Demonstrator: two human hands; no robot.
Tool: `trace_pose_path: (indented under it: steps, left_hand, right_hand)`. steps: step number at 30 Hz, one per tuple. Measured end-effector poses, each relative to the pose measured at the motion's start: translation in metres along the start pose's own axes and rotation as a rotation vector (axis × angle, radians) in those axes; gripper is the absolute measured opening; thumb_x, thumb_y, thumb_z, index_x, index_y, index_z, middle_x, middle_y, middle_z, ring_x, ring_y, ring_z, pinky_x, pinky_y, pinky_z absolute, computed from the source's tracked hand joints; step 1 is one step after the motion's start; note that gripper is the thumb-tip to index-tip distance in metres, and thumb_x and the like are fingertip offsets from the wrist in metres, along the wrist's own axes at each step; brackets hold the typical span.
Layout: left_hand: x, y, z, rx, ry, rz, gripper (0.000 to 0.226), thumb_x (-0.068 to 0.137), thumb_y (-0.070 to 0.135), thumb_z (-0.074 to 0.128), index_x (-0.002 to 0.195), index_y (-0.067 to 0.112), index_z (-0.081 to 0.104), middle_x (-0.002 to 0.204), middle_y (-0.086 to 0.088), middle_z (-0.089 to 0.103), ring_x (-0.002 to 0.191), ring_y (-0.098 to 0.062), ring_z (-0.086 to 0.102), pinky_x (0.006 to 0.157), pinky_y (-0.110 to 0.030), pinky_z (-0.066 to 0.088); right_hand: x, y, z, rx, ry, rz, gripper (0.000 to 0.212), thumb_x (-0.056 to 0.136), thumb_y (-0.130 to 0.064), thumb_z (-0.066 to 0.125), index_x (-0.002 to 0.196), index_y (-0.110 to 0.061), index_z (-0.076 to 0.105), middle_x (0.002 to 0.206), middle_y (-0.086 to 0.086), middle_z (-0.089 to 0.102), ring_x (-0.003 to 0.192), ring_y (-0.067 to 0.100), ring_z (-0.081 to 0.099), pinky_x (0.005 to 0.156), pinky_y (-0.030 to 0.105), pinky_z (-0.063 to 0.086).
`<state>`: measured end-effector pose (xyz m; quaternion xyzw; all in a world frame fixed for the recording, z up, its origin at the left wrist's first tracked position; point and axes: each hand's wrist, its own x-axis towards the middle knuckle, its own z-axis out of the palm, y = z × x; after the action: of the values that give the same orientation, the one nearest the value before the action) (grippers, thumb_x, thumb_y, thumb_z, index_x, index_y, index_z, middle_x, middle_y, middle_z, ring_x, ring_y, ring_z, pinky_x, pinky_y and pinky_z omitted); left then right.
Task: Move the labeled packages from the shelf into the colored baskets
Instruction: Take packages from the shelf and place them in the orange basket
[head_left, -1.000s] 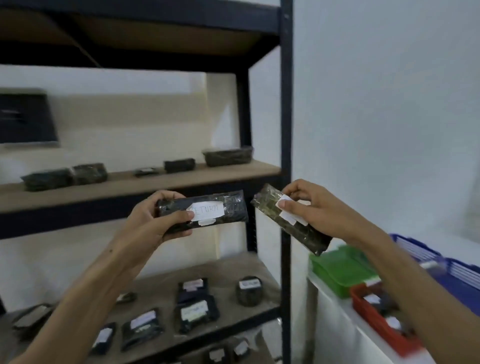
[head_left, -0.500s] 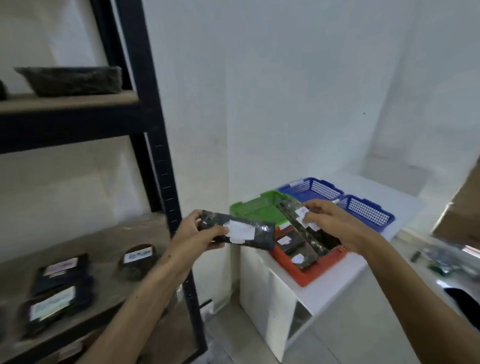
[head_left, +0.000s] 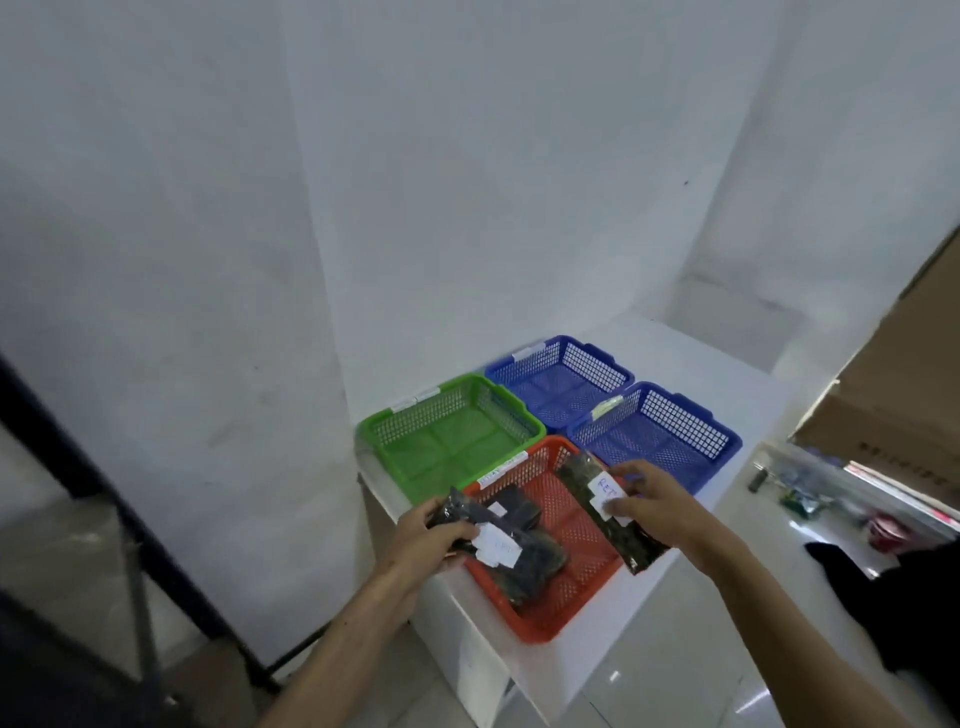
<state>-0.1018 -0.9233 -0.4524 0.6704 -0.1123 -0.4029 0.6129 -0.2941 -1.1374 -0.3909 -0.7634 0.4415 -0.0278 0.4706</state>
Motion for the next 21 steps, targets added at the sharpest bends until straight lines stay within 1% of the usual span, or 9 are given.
trace_pose_path:
  steps: [4, 6, 9, 11, 13, 15, 17, 19, 21]
  left_hand:
    - [0.05, -0.01, 0.027, 0.012, 0.006, -0.067, 0.037, 0.077, 0.002, 0.079, 0.111, 0.013, 0.069, 0.105, -0.01, 0.074, 0.092, -0.023, 0.073, 0.069, -0.026, 0.058]
    - [0.07, -0.016, 0.039, 0.008, 0.025, -0.094, 0.037, 0.079, 0.001, 0.078, 0.112, 0.013, 0.067, 0.107, -0.009, 0.073, 0.098, -0.024, 0.071, 0.068, -0.025, 0.058]
    - [0.103, -0.026, 0.059, 0.02, 0.06, -0.127, 0.036, 0.081, 0.001, 0.077, 0.11, 0.017, 0.064, 0.109, -0.006, 0.07, 0.1, -0.02, 0.069, 0.069, -0.024, 0.059]
    - [0.126, -0.032, 0.073, 0.046, 0.101, -0.145, 0.034, 0.082, 0.002, 0.077, 0.106, 0.019, 0.062, 0.109, -0.004, 0.068, 0.099, -0.019, 0.068, 0.075, -0.029, 0.061]
    - [0.15, -0.039, 0.086, 0.074, 0.156, -0.162, 0.035, 0.08, 0.002, 0.079, 0.106, 0.018, 0.062, 0.11, -0.007, 0.068, 0.099, -0.022, 0.069, 0.083, -0.037, 0.061]
    - [0.165, -0.042, 0.101, 0.098, 0.212, -0.182, 0.038, 0.079, 0.002, 0.08, 0.108, 0.017, 0.06, 0.11, -0.007, 0.068, 0.098, -0.025, 0.07, 0.084, -0.042, 0.061]
    - [0.179, -0.043, 0.115, 0.139, 0.254, -0.193, 0.036, 0.079, 0.004, 0.08, 0.105, 0.017, 0.058, 0.109, -0.008, 0.068, 0.095, -0.025, 0.07, 0.082, -0.04, 0.061]
    - [0.191, -0.044, 0.128, 0.19, 0.278, -0.199, 0.037, 0.08, 0.006, 0.08, 0.106, 0.017, 0.056, 0.109, -0.007, 0.066, 0.093, -0.022, 0.068, 0.077, -0.036, 0.061]
    - [0.202, -0.045, 0.143, 0.258, 0.298, -0.195, 0.04, 0.078, 0.009, 0.082, 0.107, 0.016, 0.055, 0.107, -0.005, 0.065, 0.09, -0.019, 0.068, 0.077, -0.036, 0.06]
  right_hand:
    - [0.053, 0.027, -0.012, -0.077, -0.041, 0.042, 0.032, 0.091, -0.022, 0.07, 0.117, -0.019, 0.053, 0.112, 0.002, 0.067, 0.095, 0.019, 0.07, 0.081, 0.036, 0.062]
    - [0.081, 0.037, -0.015, -0.079, -0.057, 0.067, 0.029, 0.092, -0.022, 0.069, 0.117, -0.02, 0.055, 0.112, 0.001, 0.068, 0.095, 0.019, 0.07, 0.083, 0.038, 0.062]
    - [0.128, 0.051, -0.016, -0.095, -0.087, 0.097, 0.025, 0.094, -0.021, 0.066, 0.116, -0.02, 0.054, 0.109, 0.002, 0.069, 0.094, 0.02, 0.071, 0.084, 0.041, 0.061]
    - [0.161, 0.061, -0.017, -0.138, -0.123, 0.076, 0.025, 0.095, -0.02, 0.064, 0.117, -0.02, 0.051, 0.111, 0.005, 0.068, 0.095, 0.021, 0.07, 0.085, 0.042, 0.061]
    - [0.192, 0.071, -0.019, -0.21, -0.174, 0.053, 0.027, 0.094, -0.018, 0.063, 0.117, -0.02, 0.05, 0.112, 0.006, 0.067, 0.096, 0.022, 0.069, 0.085, 0.043, 0.061]
    - [0.22, 0.083, -0.022, -0.266, -0.215, 0.03, 0.027, 0.093, -0.016, 0.062, 0.116, -0.02, 0.049, 0.114, 0.007, 0.066, 0.099, 0.024, 0.067, 0.088, 0.045, 0.059]
    - [0.246, 0.094, -0.024, -0.278, -0.235, 0.011, 0.026, 0.092, -0.014, 0.063, 0.114, -0.019, 0.05, 0.113, 0.008, 0.066, 0.101, 0.025, 0.066, 0.09, 0.046, 0.057]
    - [0.265, 0.1, -0.025, -0.283, -0.263, 0.002, 0.025, 0.091, -0.012, 0.063, 0.113, -0.016, 0.051, 0.11, 0.008, 0.065, 0.099, 0.024, 0.065, 0.088, 0.045, 0.057]
    - [0.282, 0.108, -0.023, -0.295, -0.298, 0.004, 0.026, 0.091, -0.011, 0.064, 0.114, -0.013, 0.052, 0.108, 0.009, 0.065, 0.095, 0.022, 0.065, 0.081, 0.039, 0.057]
